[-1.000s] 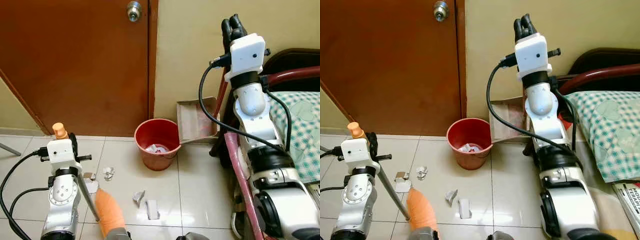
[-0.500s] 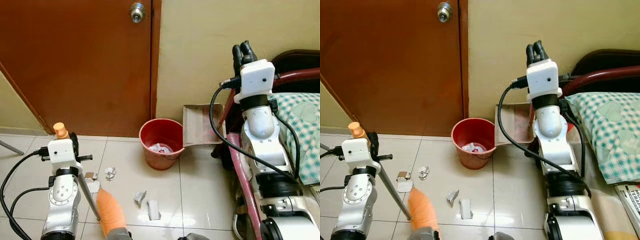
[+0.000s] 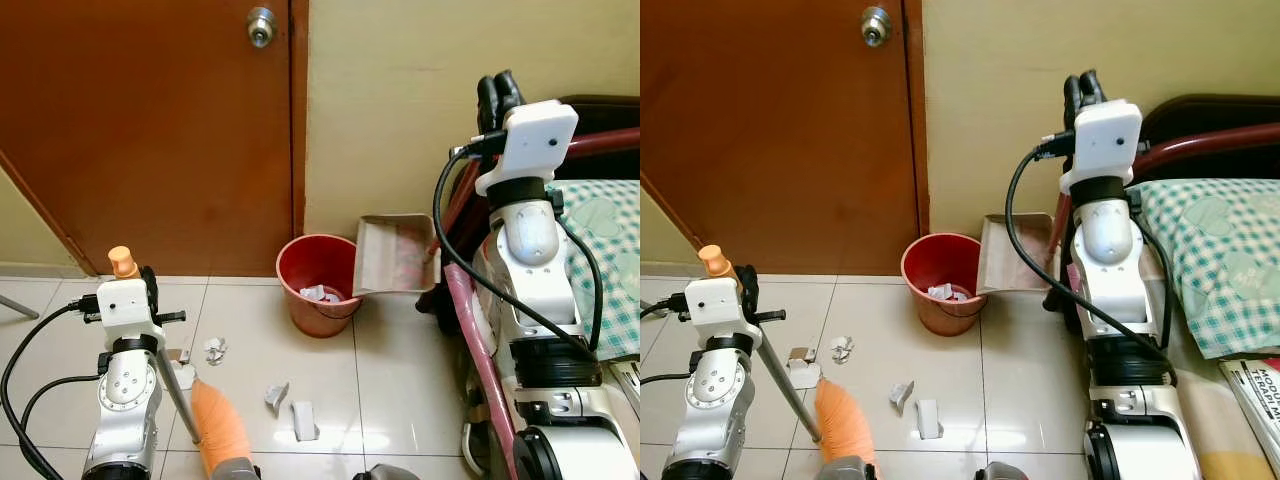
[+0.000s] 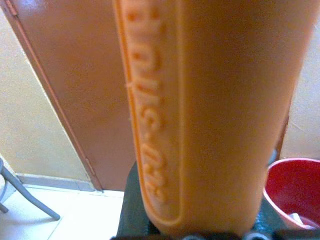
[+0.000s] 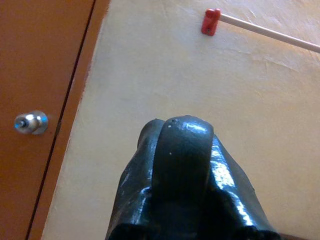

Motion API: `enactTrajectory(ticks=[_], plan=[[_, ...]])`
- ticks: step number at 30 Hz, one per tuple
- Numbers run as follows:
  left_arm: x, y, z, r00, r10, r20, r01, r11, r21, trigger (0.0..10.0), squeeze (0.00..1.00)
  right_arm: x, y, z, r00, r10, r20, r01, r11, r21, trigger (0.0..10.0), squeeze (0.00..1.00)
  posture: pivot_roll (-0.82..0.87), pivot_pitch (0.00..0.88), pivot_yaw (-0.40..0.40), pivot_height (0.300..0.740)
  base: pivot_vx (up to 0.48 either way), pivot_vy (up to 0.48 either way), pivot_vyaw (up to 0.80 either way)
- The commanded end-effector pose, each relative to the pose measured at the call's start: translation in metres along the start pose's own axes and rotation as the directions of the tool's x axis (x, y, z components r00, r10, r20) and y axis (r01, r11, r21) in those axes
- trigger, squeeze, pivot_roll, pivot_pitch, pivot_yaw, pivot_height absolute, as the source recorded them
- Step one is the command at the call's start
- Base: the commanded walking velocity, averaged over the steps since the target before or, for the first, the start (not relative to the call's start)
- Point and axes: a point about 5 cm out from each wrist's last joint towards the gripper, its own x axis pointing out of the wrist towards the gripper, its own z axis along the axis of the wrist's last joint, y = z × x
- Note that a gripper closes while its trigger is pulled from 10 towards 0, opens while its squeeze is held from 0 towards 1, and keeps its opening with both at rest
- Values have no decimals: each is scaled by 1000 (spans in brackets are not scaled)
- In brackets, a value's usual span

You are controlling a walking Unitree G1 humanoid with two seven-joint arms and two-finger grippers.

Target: Sweep floor

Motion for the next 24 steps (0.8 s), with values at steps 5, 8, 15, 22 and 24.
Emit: enactTrajectory(ticks=[5,8,15,22,24], plan=[[0,-1,-4,1000,-6,-18,6,1000,14,10000,0,26,-15,41,992,-35,121,37,999,-9,10000,0,18,0,-6,740,0,0,0],[1,-3,-4,1000,-8,-17,8,1000,11,10000,0,25,-16,44,993,-27,118,34,998,-56,10000,0,14,0,-6,740,0,0,0],[3,-6,-4,1000,-16,-19,16,1000,4,10000,0,19,-10,37,983,185,-15,-186,974,-132,10000,0,-5,0,-2,740,0,0,0],[6,-8,-3,1000,-21,-18,21,1000,3,10000,0,12,-9,12,954,264,-146,-283,950,-132,10000,0,-12,0,0,740,0,0,0],[6,-8,-3,1000,-17,-18,17,1000,2,10000,0,9,-6,3,945,267,-191,-289,953,-97,10000,0,-12,0,0,740,0,0,0]])
